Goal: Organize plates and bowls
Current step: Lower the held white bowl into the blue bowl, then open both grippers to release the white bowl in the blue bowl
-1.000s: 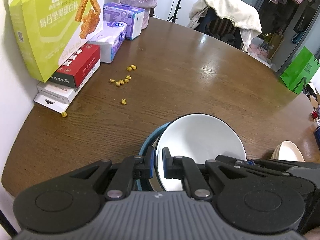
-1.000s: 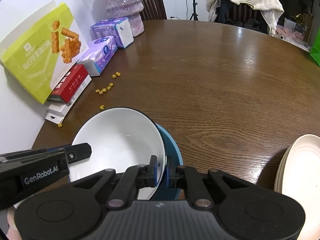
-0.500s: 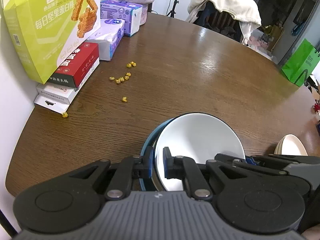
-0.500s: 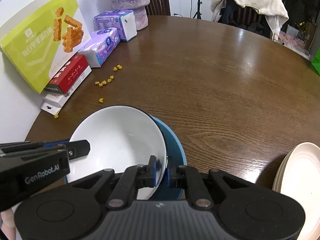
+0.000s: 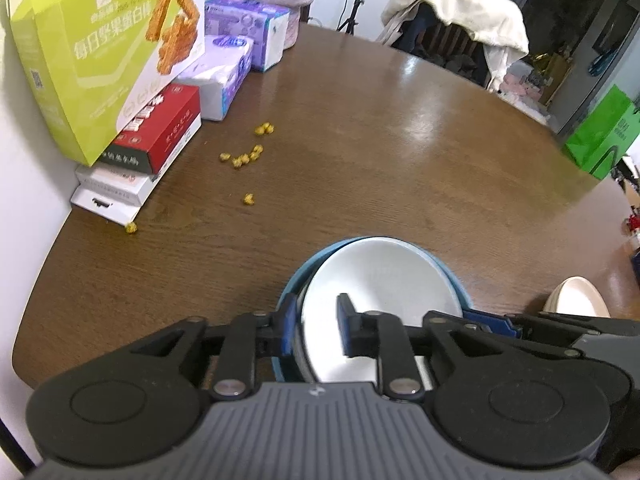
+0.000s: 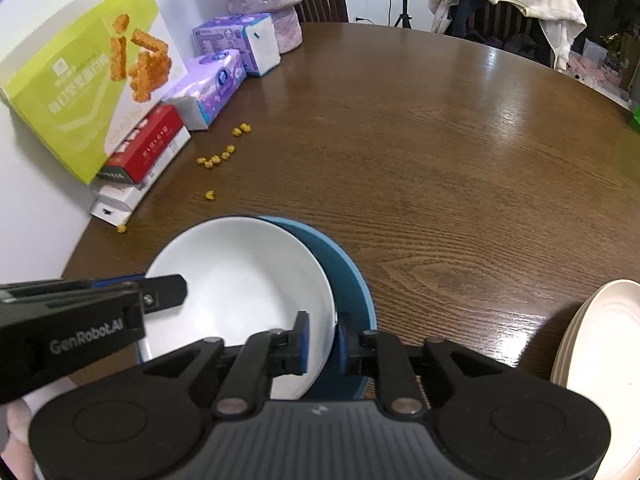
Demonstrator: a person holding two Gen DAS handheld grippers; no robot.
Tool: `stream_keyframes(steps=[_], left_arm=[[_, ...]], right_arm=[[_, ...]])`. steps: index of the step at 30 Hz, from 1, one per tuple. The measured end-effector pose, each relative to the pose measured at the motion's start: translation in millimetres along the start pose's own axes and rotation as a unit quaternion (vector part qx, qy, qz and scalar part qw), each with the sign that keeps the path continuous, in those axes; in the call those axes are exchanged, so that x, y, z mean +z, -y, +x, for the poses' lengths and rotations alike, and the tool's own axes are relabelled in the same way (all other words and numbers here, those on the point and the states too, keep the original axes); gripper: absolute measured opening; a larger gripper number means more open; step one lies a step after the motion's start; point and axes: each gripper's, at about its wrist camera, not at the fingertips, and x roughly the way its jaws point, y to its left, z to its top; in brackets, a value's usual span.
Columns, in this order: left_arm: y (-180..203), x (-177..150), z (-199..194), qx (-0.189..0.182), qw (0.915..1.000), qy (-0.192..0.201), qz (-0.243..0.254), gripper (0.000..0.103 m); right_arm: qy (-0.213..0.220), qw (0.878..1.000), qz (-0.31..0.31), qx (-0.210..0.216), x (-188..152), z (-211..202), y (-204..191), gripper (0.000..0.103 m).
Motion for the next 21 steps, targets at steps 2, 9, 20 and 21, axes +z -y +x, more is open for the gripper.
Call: stream_keyframes(steps=[2,9,20,21], left_arm=[[3,2,-6,0.002,1.0,0.009,0.003,0.041],[7,10,-25,0.006,0.9995,0.031,-0.001,0.062],[22,10,-59,0.017,0.995,0.096,0.017,0.103],[24,9,-62,0.016,0.9941,0.105,0.02,0.103]], right_arm=[[0.008,1.0,-0.001,0.009,3,-7,1,0.021],[0.038,0.999,0.007,0.024,10,-36,16,0.044],[0.096,0.995,0.012,0.036,-2,-77,47,0.083],[0.107,0.993,0.006,0.039,-4,-82,49,0.084]])
